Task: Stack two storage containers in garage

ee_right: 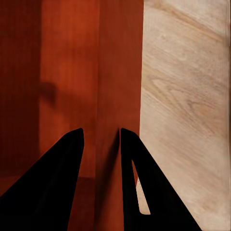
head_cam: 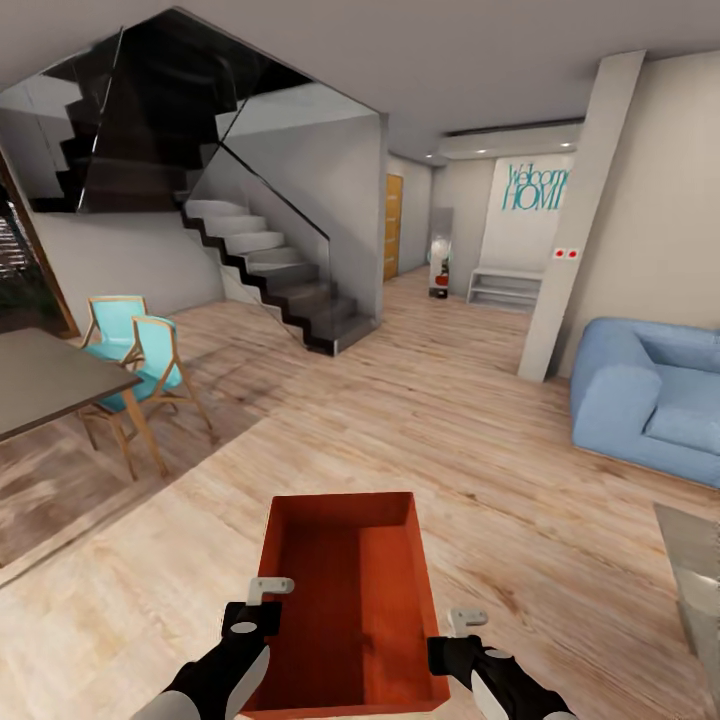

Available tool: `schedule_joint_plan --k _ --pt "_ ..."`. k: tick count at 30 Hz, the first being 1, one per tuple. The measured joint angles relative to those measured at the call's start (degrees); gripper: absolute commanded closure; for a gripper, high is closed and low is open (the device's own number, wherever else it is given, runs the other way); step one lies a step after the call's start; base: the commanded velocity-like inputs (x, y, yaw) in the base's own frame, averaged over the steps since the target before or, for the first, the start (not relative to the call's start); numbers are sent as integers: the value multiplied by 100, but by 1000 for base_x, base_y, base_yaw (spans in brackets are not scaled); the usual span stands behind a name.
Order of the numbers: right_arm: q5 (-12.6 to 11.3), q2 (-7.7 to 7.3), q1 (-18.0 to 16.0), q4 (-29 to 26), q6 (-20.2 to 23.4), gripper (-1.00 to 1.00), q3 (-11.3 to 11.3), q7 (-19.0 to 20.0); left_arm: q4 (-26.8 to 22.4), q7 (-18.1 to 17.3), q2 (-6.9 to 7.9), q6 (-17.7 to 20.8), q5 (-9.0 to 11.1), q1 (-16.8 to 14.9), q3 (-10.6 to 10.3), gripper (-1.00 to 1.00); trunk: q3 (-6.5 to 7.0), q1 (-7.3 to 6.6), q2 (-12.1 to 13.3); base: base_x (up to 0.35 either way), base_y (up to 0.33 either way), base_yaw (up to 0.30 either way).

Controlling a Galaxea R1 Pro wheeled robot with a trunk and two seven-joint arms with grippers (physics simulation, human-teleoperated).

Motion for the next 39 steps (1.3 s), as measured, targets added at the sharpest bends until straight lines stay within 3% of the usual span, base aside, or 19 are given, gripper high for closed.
schedule_joint_plan --k 9,39 --pt "0 1 0 1 -1 100 -1 0 -1 1 1 0 -1 1 1 100 0 0 0 330 142 -241" --pt "-3 0 -2 7 0 100 0 0 -1 -1 0 7 -4 0 1 100 5 0 0 333 130 -33"
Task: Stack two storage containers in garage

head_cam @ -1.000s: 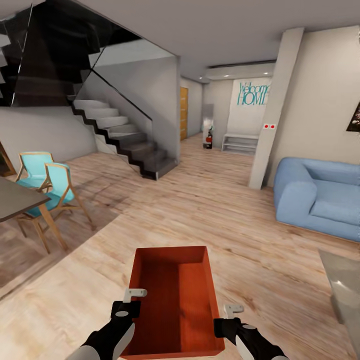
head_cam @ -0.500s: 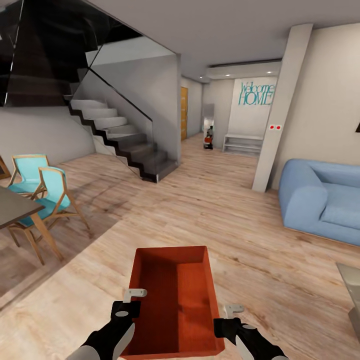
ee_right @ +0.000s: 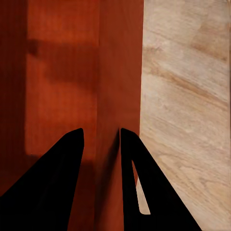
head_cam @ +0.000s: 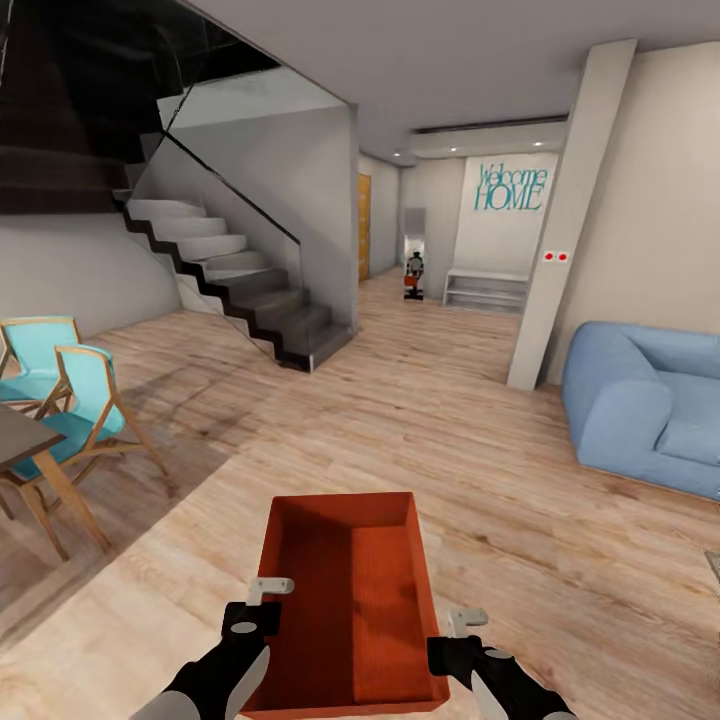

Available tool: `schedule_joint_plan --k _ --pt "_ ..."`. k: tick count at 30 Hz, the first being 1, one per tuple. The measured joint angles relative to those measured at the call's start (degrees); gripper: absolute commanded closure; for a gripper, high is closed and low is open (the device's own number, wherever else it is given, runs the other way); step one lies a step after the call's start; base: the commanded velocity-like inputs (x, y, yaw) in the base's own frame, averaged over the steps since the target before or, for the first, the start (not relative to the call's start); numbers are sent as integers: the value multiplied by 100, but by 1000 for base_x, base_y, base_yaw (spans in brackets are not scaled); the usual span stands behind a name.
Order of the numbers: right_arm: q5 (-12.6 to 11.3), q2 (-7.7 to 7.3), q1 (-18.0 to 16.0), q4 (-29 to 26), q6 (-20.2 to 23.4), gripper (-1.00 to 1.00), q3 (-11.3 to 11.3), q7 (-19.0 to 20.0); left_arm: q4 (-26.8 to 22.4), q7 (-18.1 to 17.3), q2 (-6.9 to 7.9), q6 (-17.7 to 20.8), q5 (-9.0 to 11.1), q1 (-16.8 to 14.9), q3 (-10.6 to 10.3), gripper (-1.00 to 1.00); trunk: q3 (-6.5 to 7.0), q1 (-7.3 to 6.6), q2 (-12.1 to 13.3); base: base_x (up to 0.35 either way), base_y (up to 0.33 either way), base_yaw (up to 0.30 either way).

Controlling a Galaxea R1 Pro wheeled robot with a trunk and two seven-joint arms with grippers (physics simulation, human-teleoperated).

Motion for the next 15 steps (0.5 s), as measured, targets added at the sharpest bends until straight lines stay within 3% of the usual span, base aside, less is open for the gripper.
schedule_joint_plan --k 15 --pt "1 0 2 -2 0 100 -2 0 1 0 0 0 0 0 -1 100 56 0 0 338 111 -277"
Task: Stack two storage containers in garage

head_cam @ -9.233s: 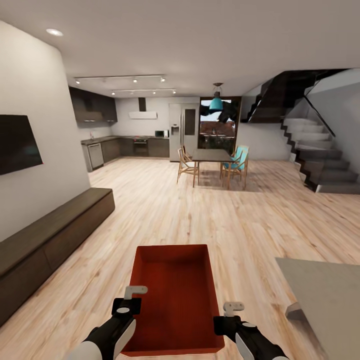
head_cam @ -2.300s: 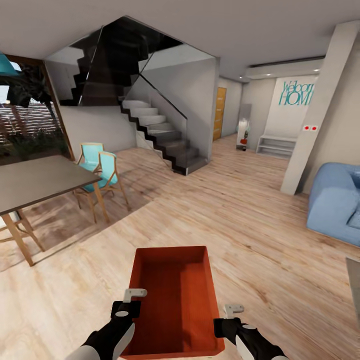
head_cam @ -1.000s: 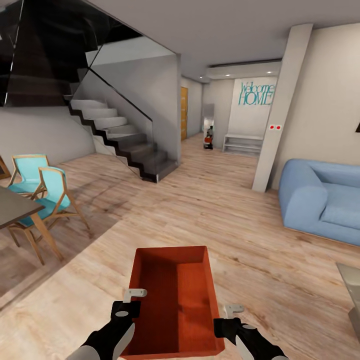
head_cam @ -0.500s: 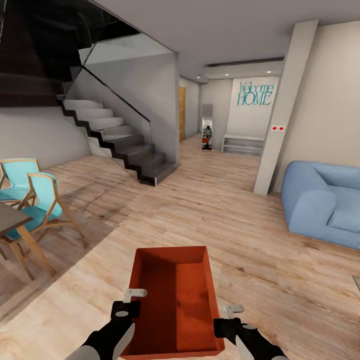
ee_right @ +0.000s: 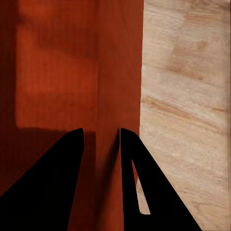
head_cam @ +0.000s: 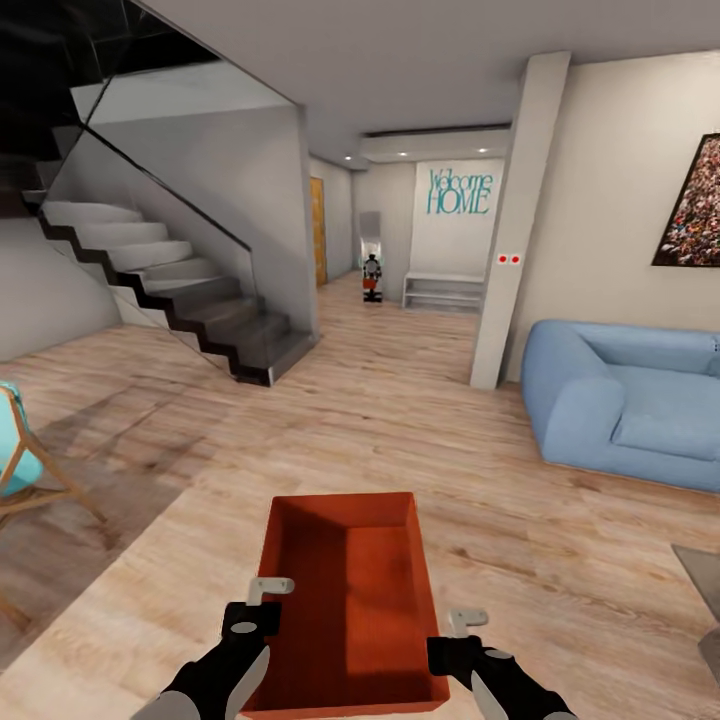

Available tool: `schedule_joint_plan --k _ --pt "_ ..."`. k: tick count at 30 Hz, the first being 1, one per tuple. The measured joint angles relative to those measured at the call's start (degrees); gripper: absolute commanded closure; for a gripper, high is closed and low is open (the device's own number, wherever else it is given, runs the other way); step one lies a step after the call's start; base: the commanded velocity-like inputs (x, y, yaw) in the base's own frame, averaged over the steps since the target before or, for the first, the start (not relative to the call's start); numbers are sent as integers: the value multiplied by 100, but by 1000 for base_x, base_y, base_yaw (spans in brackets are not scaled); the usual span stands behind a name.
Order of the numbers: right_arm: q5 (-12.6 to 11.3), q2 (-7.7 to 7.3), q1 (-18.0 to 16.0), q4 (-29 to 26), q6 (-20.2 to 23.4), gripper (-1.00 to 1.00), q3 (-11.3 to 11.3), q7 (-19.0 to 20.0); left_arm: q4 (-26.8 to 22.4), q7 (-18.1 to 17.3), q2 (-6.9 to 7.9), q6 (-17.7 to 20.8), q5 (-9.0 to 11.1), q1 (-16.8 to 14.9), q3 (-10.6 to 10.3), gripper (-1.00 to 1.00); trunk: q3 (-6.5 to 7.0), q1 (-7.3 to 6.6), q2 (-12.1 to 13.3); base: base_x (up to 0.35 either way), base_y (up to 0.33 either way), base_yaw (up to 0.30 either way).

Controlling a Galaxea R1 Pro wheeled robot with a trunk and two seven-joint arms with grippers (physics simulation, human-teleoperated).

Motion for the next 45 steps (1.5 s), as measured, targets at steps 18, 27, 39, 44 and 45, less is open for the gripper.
schedule_joint_plan --k 18,27,39,44,45 --pt "-2 1 -2 10 -1 100 -1 0 -3 2 1 10 -1 2 -1 100 14 0 0 338 111 -89" --pt "-4 1 -2 15 0 100 -1 1 -3 2 1 15 -2 2 -1 100 14 0 0 338 111 0" --pt "-6 1 -2 18 0 100 0 1 -3 2 1 19 -3 2 -1 100 14 0 0 338 110 -1" --pt "-5 0 2 13 1 100 -3 1 -1 0 0 18 -3 0 -3 100 14 0 0 338 109 -188" --pt "-4 1 0 15 0 100 -2 1 -1 0 0 18 -4 0 -1 100 14 0 0 338 108 -278"
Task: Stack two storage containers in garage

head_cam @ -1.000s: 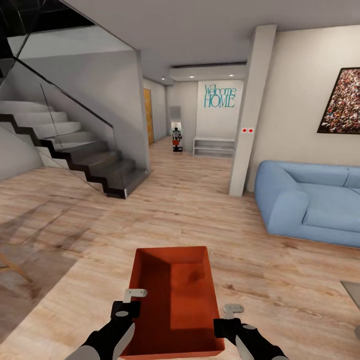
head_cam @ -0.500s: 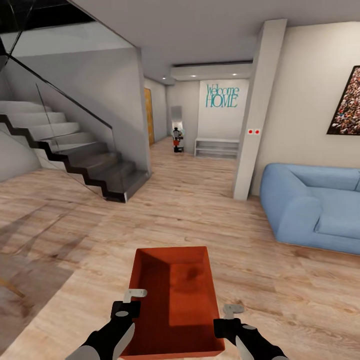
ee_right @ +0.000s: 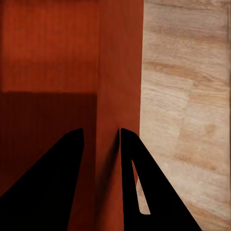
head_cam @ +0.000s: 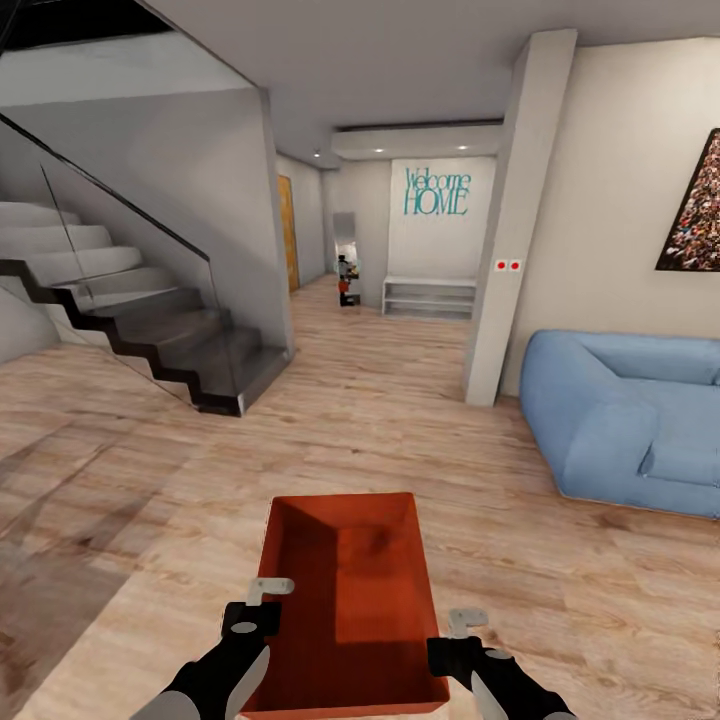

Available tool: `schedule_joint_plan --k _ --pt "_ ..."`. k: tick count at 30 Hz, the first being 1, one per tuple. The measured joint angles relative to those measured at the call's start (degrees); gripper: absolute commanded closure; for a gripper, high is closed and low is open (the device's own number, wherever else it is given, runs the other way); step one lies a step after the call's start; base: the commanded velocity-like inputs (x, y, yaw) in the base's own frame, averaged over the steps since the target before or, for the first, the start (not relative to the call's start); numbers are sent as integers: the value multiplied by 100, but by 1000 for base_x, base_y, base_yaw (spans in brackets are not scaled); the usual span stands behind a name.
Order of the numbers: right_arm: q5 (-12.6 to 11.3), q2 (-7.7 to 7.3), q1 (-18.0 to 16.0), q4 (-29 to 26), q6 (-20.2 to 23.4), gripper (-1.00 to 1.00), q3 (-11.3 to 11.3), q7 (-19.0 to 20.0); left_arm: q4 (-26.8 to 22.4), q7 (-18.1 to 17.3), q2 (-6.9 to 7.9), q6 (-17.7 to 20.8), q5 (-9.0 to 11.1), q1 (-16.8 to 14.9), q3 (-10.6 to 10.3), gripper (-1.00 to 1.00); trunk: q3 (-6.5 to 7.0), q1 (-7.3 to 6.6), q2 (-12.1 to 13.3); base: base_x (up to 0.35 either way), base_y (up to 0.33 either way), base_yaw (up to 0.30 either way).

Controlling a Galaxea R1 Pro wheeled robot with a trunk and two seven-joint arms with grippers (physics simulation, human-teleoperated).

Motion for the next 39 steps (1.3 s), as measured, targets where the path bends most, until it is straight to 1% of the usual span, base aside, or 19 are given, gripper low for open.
schedule_joint_plan --k 10,37,39 --pt "1 1 1 -1 0 100 -1 0 0 1 0 0 0 0 -1 100 0 0 0 338 108 -260" --pt "-2 0 -2 3 -1 100 1 0 -3 1 1 1 1 1 0 100 0 0 0 338 107 -5" --pt "-2 0 -2 2 -1 100 1 0 -2 1 1 1 1 1 0 100 0 0 0 339 100 -134"
